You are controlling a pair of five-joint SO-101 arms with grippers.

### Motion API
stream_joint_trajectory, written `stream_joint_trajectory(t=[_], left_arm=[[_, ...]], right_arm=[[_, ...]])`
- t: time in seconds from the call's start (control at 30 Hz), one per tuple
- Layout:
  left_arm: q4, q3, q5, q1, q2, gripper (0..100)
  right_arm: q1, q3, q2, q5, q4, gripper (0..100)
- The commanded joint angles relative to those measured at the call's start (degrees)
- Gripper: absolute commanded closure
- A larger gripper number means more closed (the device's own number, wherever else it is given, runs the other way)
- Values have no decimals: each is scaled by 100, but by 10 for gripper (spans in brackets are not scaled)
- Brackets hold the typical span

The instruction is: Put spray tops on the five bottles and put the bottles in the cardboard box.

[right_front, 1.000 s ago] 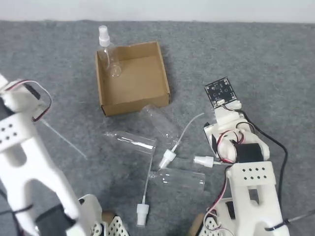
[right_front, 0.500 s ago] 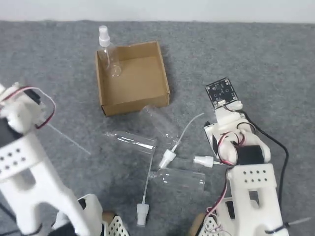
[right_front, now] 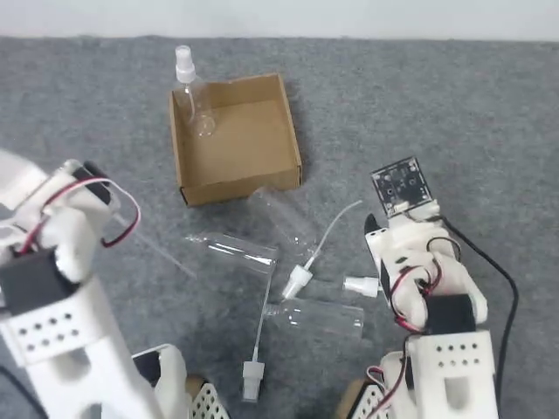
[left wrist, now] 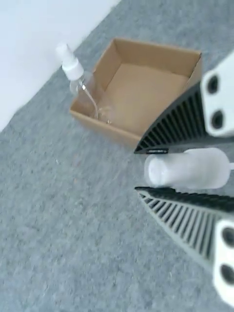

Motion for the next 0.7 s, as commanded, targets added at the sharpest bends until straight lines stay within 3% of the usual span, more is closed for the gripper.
stream_joint_trajectory(t=[0.0, 0.67], left_arm=[[-431, 154, 88, 97, -580, 990], [-1451, 1516, 431, 642, -2171, 990]], right_arm=[[-295, 26, -409, -44, 13, 923], [-1200, 1029, -1147, -44, -725, 922]])
